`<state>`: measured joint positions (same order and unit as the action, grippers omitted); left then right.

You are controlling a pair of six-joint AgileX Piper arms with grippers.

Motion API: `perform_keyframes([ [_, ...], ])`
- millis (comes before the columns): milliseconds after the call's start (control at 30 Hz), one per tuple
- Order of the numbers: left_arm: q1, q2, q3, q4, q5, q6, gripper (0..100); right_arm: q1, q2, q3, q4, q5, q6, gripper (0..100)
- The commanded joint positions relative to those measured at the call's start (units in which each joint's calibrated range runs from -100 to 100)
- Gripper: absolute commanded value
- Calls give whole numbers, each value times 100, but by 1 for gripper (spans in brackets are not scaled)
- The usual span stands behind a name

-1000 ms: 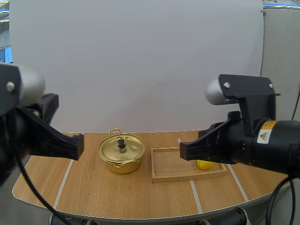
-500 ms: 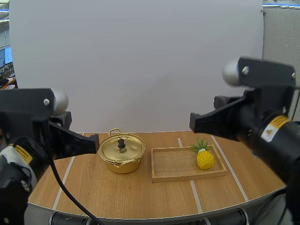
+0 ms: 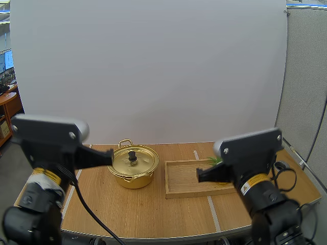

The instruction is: Open the pot, put the grape inside, and close it

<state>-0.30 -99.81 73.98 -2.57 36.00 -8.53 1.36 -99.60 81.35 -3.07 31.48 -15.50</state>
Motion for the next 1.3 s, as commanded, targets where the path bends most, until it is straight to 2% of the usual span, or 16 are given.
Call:
perform_keyframes([
  [0, 10, -19, 1997, 113, -3378, 231, 0, -21, -40, 1865, -148, -3083, -51, 0],
  [33, 10, -19, 2138, 113, -3600, 231, 0, -21, -40, 1865, -148, -3276, -51, 0],
  [100, 10, -19, 2406, 113, -3877, 231, 0, -21, -40, 1865, -114, -2869, -25, 0],
  [233, 10, -19, 2602, 113, -3830, 231, 0, -21, -40, 1865, -105, -2658, -25, 0],
  [333, 3, -19, 2602, 101, -2975, 158, 0, -21, -40, 1865, -105, -2255, -25, 0],
  [500, 3, -19, 2602, 101, -2274, 125, 0, -21, -40, 1865, -105, -864, -25, 0],
  [633, 3, -19, 2602, 101, -1122, 125, 0, -21, -40, 1865, -71, -7, -25, 0],
  [700, 3, -19, 2602, 101, -566, 125, 0, -21, -40, 1865, -57, -7, -25, 0],
  [867, 3, -19, 2602, 136, -564, 157, 0, -21, -40, 1865, -45, -6, 215, 0],
  [1267, 3, -19, 2602, 166, -734, 157, 0, -21, -40, 1865, -45, -6, 215, 0],
])
